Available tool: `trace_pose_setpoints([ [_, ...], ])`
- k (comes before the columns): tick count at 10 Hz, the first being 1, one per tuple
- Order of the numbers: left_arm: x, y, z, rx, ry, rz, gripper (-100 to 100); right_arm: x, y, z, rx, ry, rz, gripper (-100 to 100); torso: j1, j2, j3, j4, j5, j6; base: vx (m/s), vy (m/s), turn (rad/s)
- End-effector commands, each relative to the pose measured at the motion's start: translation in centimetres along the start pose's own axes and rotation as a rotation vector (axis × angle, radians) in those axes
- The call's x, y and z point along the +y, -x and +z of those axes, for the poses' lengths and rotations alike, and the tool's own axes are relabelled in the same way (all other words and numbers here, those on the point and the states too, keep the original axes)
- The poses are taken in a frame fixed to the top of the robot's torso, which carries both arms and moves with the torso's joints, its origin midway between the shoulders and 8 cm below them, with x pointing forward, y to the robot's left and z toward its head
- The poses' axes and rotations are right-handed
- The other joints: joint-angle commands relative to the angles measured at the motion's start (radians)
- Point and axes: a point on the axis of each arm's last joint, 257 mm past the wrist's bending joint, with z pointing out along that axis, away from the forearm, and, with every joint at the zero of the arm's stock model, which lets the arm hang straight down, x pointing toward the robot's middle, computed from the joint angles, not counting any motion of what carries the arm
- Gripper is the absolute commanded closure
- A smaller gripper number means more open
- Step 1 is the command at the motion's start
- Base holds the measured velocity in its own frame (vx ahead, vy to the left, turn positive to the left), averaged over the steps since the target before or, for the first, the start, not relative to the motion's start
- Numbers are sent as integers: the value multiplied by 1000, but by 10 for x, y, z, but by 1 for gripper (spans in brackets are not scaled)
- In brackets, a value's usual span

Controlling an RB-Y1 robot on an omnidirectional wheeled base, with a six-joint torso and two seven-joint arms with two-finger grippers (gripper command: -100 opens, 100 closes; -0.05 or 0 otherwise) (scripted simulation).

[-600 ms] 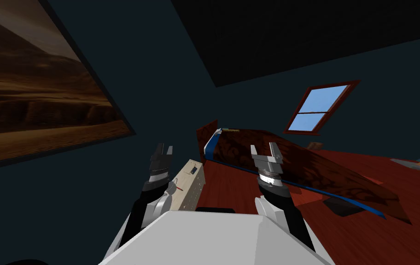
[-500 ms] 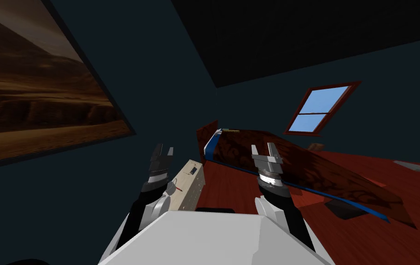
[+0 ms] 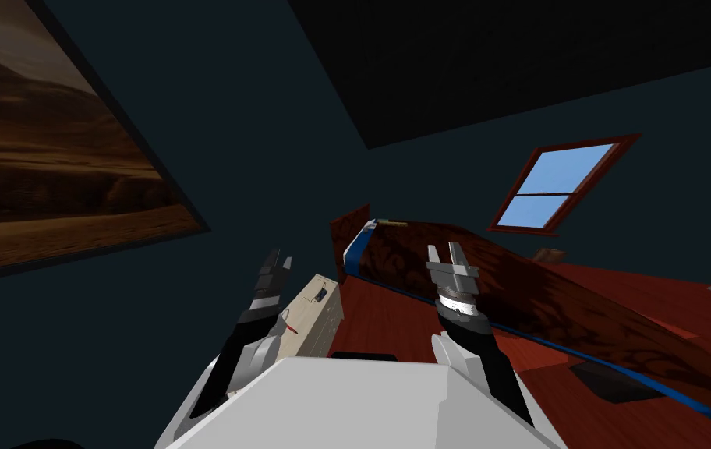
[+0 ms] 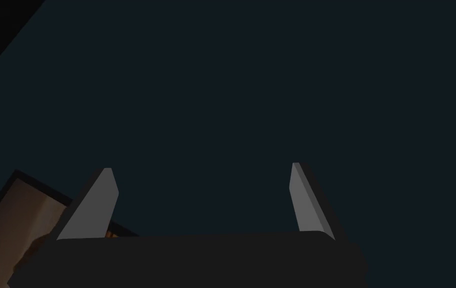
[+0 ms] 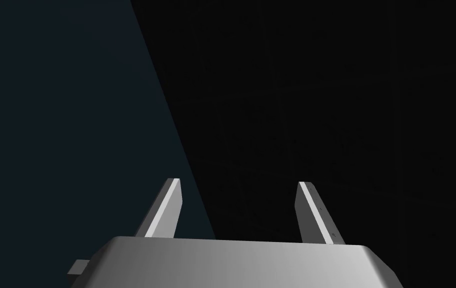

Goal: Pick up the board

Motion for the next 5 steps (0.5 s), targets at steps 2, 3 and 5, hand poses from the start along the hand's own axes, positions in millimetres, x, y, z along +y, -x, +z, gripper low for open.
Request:
trace_pose_setpoints([
  [2,27,11,-4,-10,59,14,-100,0,0,0,0,0,0,0,4,3,2,1,1,0,47,-48,15],
  [3,43,22,-7,-21,105,25,-100,0,0,0,0,0,0,0,4,4,2,1,1,0,94,-107,67],
  [5,86,48,-21,-56,226,42,-100,0,0,0,0,0,0,0,0,-2,-1,0,0,0,159,-153,99],
])
